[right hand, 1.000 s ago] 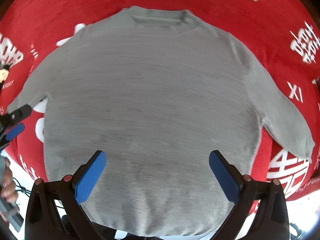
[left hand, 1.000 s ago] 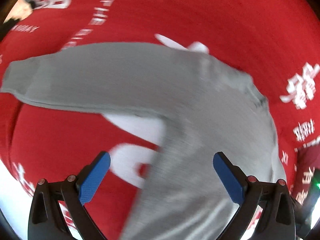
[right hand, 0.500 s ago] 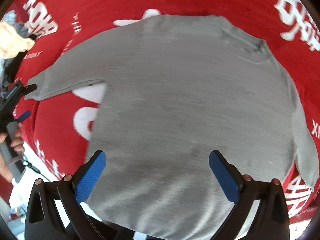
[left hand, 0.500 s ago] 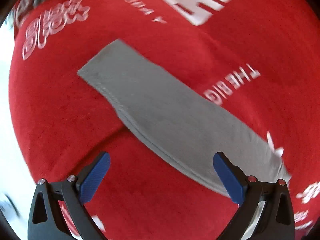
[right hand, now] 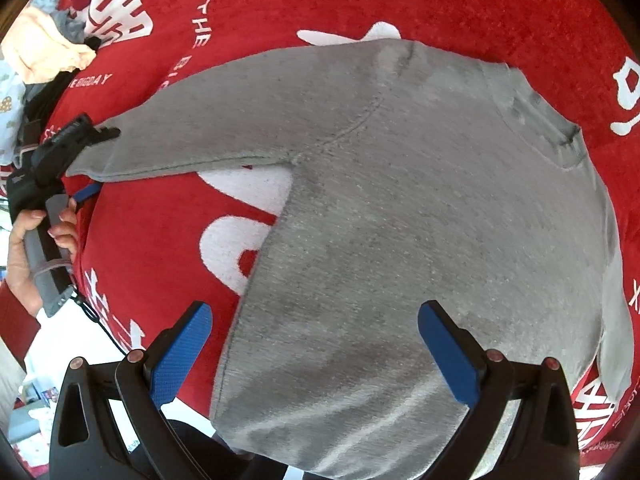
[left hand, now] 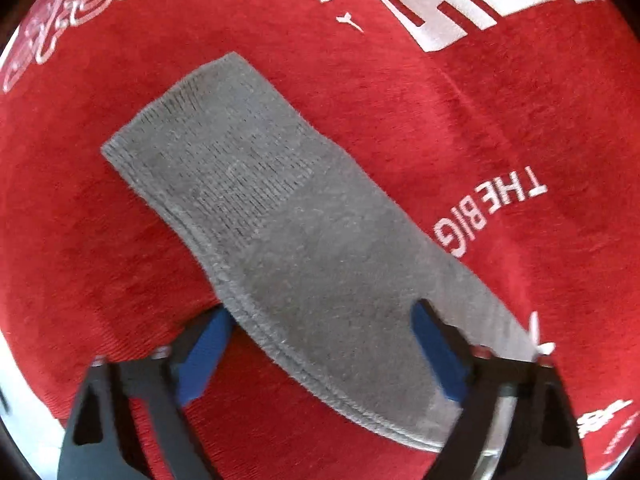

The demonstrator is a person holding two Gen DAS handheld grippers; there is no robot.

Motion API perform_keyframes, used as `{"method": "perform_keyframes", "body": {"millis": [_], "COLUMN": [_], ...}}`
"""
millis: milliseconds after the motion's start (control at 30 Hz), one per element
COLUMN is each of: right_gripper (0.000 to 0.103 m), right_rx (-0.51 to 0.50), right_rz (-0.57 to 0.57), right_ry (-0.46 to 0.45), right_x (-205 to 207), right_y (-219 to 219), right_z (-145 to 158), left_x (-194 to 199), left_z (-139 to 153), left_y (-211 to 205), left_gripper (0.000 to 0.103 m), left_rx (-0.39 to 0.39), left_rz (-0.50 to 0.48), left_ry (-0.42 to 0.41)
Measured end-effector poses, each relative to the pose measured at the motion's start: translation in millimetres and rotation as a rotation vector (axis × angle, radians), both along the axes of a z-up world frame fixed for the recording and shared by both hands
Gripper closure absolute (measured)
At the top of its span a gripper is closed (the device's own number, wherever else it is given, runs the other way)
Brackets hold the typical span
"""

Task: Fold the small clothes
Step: 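Carry the held sleeve across the sweater body and open the left gripper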

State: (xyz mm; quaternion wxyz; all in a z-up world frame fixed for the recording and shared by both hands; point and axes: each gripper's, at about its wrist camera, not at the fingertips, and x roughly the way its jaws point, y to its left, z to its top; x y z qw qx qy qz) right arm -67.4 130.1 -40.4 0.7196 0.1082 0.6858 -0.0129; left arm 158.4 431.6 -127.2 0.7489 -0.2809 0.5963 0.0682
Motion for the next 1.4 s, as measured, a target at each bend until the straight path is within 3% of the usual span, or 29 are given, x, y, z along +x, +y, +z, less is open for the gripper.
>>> {"method": "perform_keyframes", "body": {"millis": [33, 67, 133, 167, 267, 467, 633, 800, 933, 1100, 1267, 1367, 1400], "right_gripper": [0.0, 0.0, 0.0, 0.0, 0.0, 0.0, 0.0, 0.0, 0.0, 0.0, 0.0, 0.0, 0.0], "right_rx": [0.009, 0.018, 0.024, 0.03, 0.052, 0.077, 0.064, 0.039, 0.029, 0.016, 0.023, 0.021, 0.021], "right_rz": [0.0, 0.0, 0.002, 0.003, -0.011, -0.053, -0.116, -0.217, -0.319, -0.426, -0.515, -0.532, -0.532], "right_ry": [-0.005, -0.01, -0.018, -0.019, -0.017, -0.038, -0.07, -0.085, -0.084, -0.07, -0.037, -0.031, -0.035], "right_x": [-1.4, -2.9, -2.5, -4.4, -9.0, -26.3, -45.9, -72.0, -100.2, -139.4, -169.5, -173.5, -172.8], "right_y": [-0.2, -0.7, 1.4, -0.1, -4.6, -33.7, -78.1, -135.8, -184.9, -231.4, -262.9, -271.6, -273.3], "right_z": [2.3, 4.4, 5.4, 6.4, 3.7, 1.8, 11.7, 15.4, 11.5, -1.0, -20.0, -23.6, -23.1], "left_x": [0.1, -0.4, 0.1, 2.4, 5.3, 1.7, -13.8, -33.0, -60.7, -111.8, -143.7, -151.3, -152.1], "left_z": [1.5, 3.0, 6.4, 8.5, 19.2, 66.5, 117.7, 144.7, 137.4, 102.1, 69.1, 72.8, 78.8], "left_y": [-2.2, -3.4, -3.0, -3.6, -9.9, -54.5, -135.5, -256.3, -361.8, -462.3, -499.1, -494.0, -489.3], "left_gripper": [0.048, 0.055, 0.089, 0.091, 0.091, 0.091, 0.091, 0.091, 0.091, 0.091, 0.09, 0.089, 0.069], "left_rx": [0.028, 0.046, 0.011, -0.005, 0.008, -0.045, -0.13, -0.21, -0.245, -0.17, 0.01, 0.02, 0.027], "left_rz": [-0.013, -0.029, -0.056, -0.076, -0.116, -0.199, -0.324, -0.523, -0.703, -0.9, -0.982, -0.992, -0.997], "left_ry": [-0.005, -0.015, -0.058, -0.068, -0.108, -0.233, -0.333, -0.387, -0.358, -0.297, -0.227, -0.214, -0.211]}}
